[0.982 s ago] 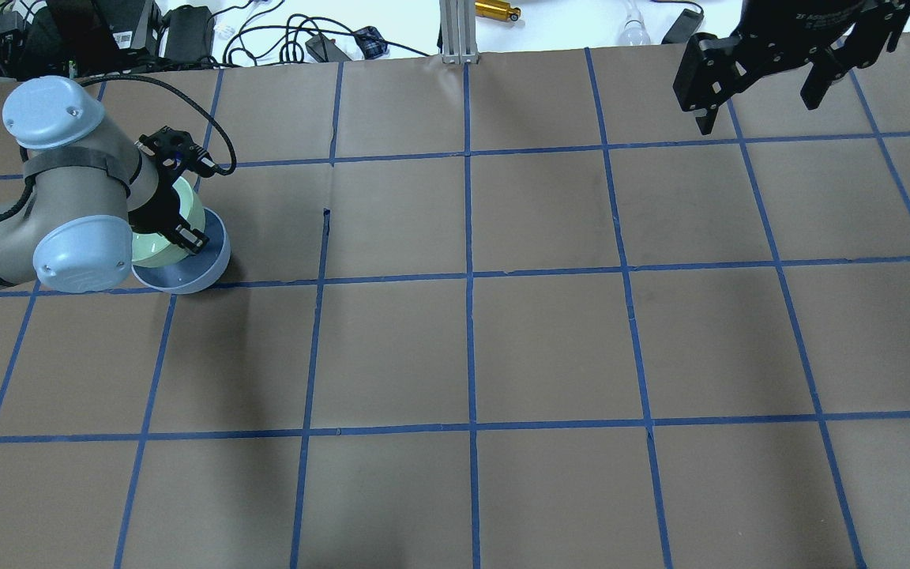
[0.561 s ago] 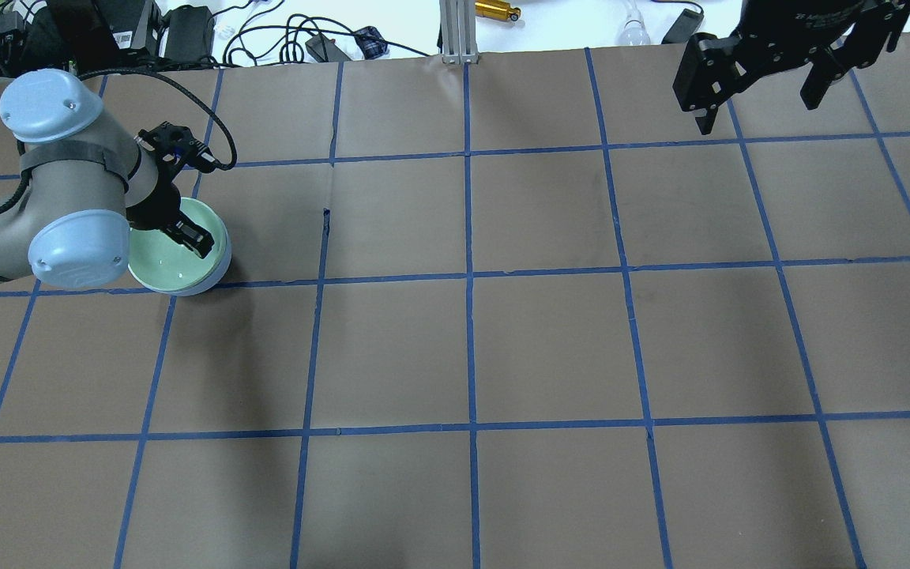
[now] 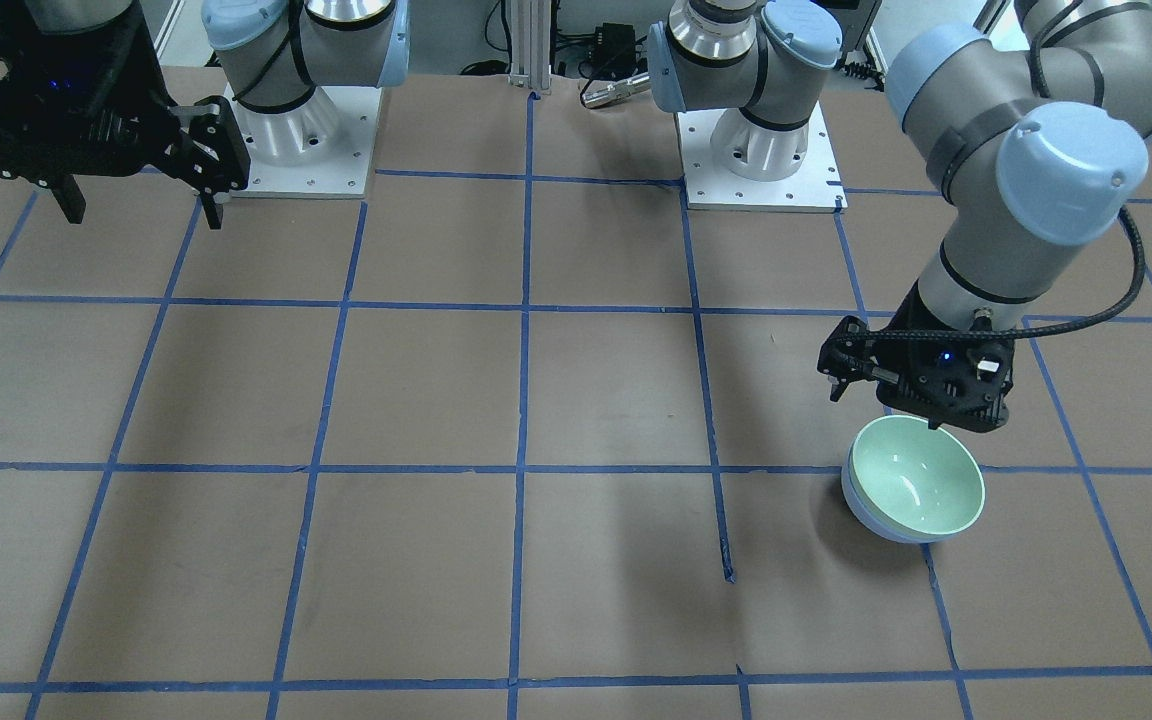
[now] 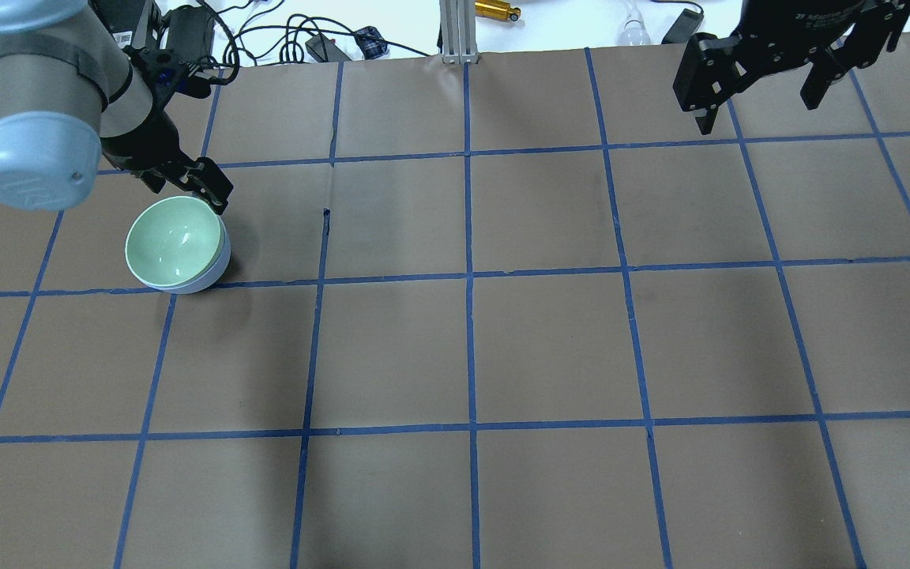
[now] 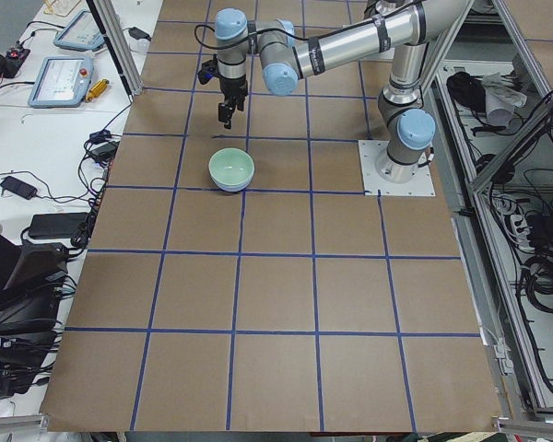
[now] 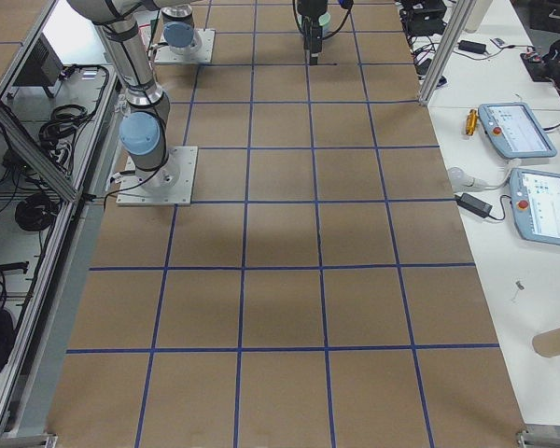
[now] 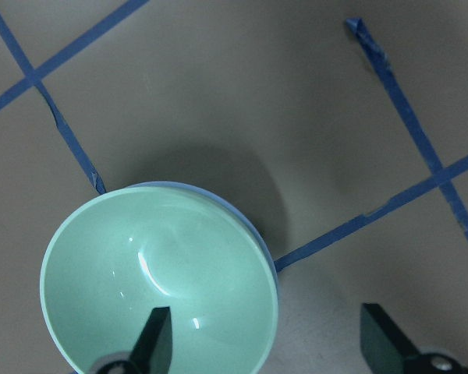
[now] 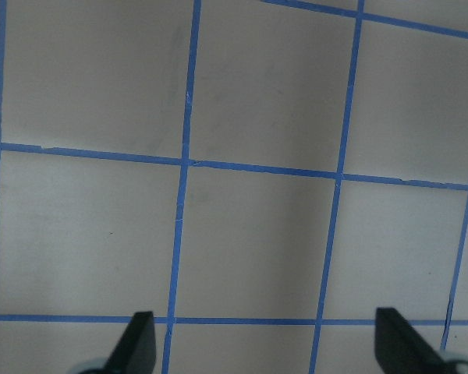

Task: Stack green bowl on blue bowl
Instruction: 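Open the left gripper and raise it away from the stacked bowls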

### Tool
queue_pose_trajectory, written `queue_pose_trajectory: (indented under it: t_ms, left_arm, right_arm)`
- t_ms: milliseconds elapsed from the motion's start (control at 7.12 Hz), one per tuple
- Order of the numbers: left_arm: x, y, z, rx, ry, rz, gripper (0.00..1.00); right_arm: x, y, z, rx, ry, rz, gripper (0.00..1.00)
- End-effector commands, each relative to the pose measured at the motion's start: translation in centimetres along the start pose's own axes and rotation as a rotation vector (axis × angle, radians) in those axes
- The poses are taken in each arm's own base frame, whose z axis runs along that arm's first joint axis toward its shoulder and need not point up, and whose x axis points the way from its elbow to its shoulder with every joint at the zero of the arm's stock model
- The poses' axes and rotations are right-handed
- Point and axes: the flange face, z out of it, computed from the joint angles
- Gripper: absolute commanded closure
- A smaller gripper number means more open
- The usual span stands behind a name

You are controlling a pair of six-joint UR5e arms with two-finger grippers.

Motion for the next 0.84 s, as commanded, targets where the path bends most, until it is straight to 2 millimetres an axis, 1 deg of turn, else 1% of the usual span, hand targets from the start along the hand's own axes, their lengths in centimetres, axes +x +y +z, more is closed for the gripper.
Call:
queue_pose_trajectory:
  t_ms: [0, 140, 281, 421, 561, 702]
  left_arm:
    - [3.0, 0.6, -7.1, -0.059, 0.024, -0.231, 0.0]
    - [6.2, 0.4, -9.5, -0.045, 0.008, -0.282, 0.0]
    - [9.6, 0.9, -11.2, -0.047, 0.005, -0.3, 0.0]
    - [11.1, 0.8, -11.6, -0.037, 0.023, -0.313, 0.0]
    - [11.5, 0.9, -11.9, -0.03, 0.026, -0.293, 0.0]
    - [11.6, 1.7, -12.5, -0.026, 0.018, -0.293, 0.0]
  right_arm:
    - [0.0, 0.0, 0.0, 0.0, 0.0, 0.0, 0.0]
    - [0.0, 0.0, 0.0, 0.0, 0.0, 0.0, 0.0]
    - [0.1, 0.0, 0.0, 0.0, 0.0, 0.001, 0.0]
    - [0.1, 0.0, 0.0, 0.0, 0.0, 0.001, 0.0]
    - [0.1, 0.0, 0.0, 0.0, 0.0, 0.001, 0.0]
    - [0.1, 0.0, 0.0, 0.0, 0.0, 0.001, 0.0]
